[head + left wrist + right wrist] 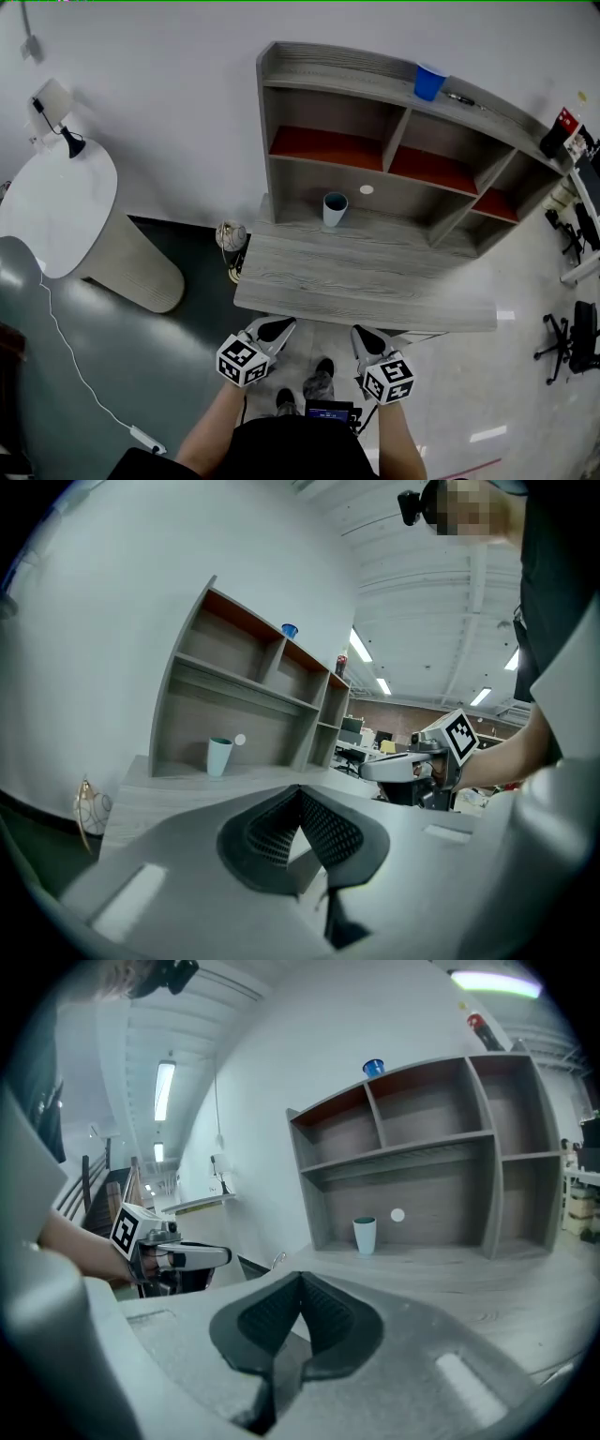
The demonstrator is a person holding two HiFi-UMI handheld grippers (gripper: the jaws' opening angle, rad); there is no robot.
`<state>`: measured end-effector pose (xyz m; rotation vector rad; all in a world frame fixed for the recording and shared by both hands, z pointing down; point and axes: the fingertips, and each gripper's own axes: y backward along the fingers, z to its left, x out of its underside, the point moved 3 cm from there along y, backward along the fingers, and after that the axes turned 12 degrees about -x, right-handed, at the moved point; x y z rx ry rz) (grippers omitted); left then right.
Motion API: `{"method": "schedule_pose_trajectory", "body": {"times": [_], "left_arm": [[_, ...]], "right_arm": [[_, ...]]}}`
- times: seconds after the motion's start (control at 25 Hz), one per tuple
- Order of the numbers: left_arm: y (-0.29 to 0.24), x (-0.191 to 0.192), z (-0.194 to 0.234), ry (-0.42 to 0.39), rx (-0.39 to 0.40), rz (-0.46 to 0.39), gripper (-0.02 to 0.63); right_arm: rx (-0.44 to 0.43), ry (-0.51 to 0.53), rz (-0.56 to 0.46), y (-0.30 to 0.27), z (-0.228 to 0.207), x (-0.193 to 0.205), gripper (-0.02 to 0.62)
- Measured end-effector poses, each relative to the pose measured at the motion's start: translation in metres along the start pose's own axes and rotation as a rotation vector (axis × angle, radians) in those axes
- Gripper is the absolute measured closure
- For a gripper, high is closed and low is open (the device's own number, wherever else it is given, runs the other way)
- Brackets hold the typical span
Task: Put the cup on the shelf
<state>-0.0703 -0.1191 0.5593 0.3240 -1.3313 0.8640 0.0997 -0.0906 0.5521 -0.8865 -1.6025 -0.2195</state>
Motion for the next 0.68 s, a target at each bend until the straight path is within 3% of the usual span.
{"method": "schedule_pose_trajectory", "body": {"times": [0.36,0.68], "left_arm": [[0.019,0.013,-0.015,-0.002,0.048,-0.01,0.607],[0.026,0.018,-0.024,-0.042,0.044,0.019,0.607]], "right_arm": [[0.031,0.005,-0.011,0.017,0.03,0.016,0.598],[0.048,0.005,-0.028,0.029,0.038,0.017,0.598]]}}
